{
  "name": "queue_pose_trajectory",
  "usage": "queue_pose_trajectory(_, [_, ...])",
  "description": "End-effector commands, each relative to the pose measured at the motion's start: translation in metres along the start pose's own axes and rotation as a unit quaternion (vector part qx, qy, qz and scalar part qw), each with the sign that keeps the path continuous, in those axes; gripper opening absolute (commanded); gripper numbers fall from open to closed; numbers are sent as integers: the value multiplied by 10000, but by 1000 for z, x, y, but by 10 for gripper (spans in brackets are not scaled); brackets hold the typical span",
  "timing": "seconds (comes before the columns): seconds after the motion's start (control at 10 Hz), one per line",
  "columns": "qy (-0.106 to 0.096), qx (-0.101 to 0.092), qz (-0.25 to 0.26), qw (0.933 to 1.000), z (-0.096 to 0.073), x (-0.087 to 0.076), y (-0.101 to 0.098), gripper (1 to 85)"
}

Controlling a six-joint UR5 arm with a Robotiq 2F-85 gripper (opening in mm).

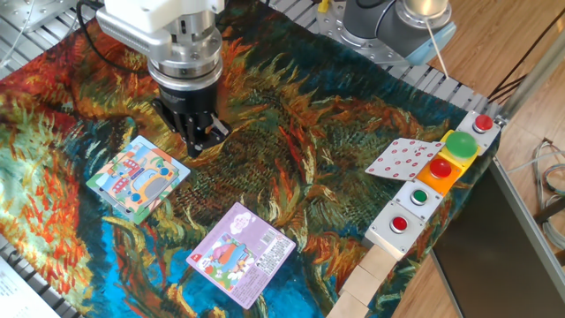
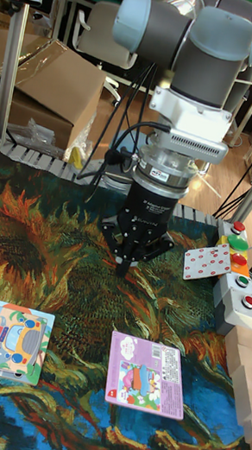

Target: Assemble one piece of a puzzle

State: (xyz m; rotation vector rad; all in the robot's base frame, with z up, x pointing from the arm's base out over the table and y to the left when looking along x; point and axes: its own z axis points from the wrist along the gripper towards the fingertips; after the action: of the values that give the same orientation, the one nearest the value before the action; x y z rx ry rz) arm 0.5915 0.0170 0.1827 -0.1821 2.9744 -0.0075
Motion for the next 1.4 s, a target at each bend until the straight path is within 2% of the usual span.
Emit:
queue_pose_trajectory(0.0, [49, 97, -226, 9997, -1, 2, -6, 73])
queue_pose_trajectory(0.1, [-42, -4, -278, 9996, -1, -3, 0, 83])
queue_pose_trajectory(0.2, [-135, -3, -406, 9991, -1, -7, 0, 90])
queue_pose_trajectory(0.4, [-321, -221, -489, 9980, -2, -16, 12, 127])
queue_pose_trajectory(0.5, [-320, -259, -482, 9980, -2, -16, 14, 143])
queue_pose_trajectory(0.6, [-273, -261, -462, 9982, 0, -17, 16, 147])
queue_pose_trajectory(0.7, [-256, -303, -432, 9983, 8, -21, 25, 147])
queue_pose_trajectory(1.0, [-205, -244, -362, 9988, 33, -38, 46, 153])
queue_pose_trajectory(1.2, [48, -278, -253, 9993, 41, -37, 60, 153])
queue_pose_trajectory(1.3, [114, -197, -282, 9993, 42, -34, 56, 150])
